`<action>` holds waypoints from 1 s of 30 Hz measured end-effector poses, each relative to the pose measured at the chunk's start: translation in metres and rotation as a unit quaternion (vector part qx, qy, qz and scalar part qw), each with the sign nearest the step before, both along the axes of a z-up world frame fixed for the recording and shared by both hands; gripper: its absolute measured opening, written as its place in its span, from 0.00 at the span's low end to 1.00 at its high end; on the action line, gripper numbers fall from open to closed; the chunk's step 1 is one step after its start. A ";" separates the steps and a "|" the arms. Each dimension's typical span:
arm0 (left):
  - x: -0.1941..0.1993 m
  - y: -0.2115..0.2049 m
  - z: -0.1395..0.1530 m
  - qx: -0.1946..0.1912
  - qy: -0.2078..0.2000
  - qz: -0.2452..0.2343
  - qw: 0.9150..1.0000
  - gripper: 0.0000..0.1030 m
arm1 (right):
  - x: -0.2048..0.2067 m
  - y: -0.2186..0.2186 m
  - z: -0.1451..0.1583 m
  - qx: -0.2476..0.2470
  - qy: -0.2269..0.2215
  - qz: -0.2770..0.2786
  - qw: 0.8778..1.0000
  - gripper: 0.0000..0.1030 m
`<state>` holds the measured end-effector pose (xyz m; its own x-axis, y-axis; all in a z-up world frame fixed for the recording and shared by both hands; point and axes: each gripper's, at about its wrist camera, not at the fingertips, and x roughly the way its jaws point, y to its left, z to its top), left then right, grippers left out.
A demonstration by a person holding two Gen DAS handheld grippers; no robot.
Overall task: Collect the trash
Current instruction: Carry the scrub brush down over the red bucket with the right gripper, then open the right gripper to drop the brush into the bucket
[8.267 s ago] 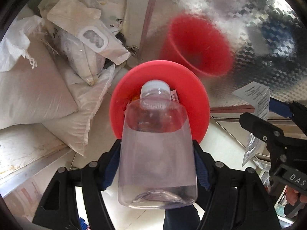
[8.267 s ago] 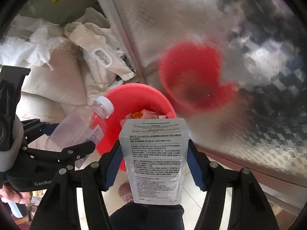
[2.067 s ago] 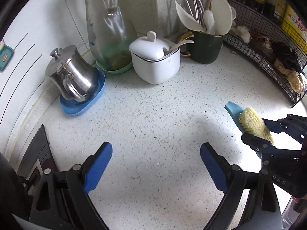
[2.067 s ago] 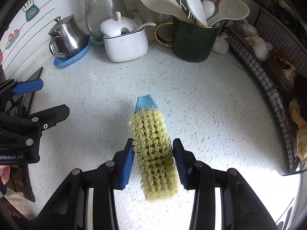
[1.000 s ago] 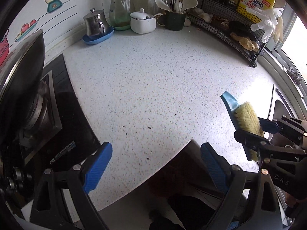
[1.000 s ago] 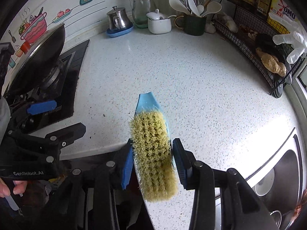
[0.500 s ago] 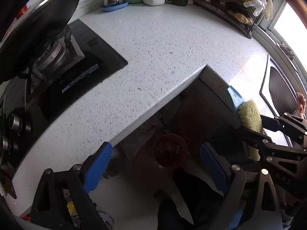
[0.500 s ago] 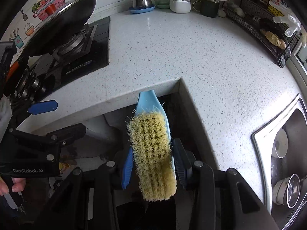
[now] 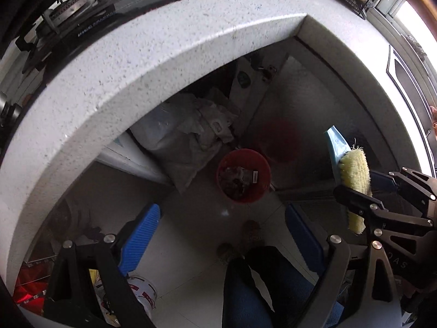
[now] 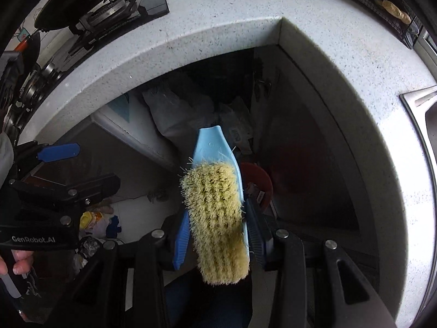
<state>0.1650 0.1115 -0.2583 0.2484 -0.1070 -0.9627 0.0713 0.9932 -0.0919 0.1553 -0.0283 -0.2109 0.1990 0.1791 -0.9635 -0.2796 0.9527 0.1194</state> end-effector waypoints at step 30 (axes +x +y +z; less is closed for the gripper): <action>0.075 -0.017 -0.395 0.017 0.054 0.019 0.998 0.89 | 0.076 -0.021 -0.413 -0.020 0.076 -0.004 0.997 0.36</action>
<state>0.2401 0.0948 -0.6531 0.1456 -0.0656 -0.9872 0.0241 0.9977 -0.0628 0.2317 -0.0492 -0.6241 0.0507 0.1380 -0.9891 -0.2532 0.9598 0.1209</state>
